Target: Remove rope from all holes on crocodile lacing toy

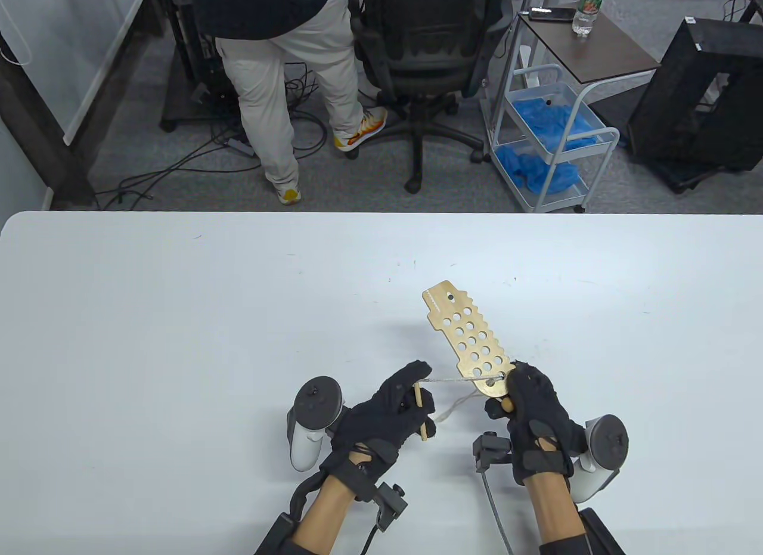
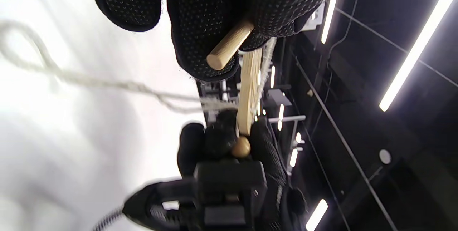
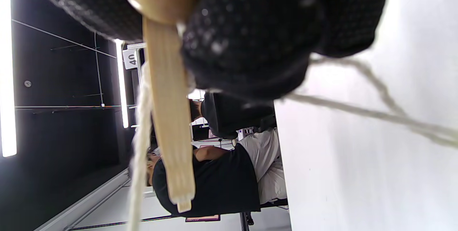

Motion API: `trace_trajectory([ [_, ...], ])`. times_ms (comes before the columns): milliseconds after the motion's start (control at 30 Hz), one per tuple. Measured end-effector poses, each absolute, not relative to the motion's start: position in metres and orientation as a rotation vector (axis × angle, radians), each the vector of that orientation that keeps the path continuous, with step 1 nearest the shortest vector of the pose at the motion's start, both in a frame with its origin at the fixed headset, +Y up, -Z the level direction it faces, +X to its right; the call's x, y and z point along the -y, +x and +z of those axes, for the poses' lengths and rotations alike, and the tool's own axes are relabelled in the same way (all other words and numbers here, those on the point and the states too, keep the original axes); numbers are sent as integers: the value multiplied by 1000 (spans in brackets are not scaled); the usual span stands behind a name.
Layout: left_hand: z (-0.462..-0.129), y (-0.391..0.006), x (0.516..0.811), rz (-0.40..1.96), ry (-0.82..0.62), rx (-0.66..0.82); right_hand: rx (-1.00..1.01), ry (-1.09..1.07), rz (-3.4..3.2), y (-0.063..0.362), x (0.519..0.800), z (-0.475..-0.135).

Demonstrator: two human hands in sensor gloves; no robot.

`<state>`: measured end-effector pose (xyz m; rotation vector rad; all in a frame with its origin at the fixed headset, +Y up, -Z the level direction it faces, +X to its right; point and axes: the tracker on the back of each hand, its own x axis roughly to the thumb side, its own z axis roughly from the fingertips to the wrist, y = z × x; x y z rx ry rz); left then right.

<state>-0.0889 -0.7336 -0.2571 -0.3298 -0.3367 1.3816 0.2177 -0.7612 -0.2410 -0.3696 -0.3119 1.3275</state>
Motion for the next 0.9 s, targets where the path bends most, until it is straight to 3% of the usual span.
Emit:
trace_trajectory([
  [400, -263, -123, 737, 1322, -109, 99, 236, -449, 1225, 229, 767, -241],
  [900, -271, -165, 747, 1425, -21, -81, 227, -502, 1074, 242, 770, -239],
])
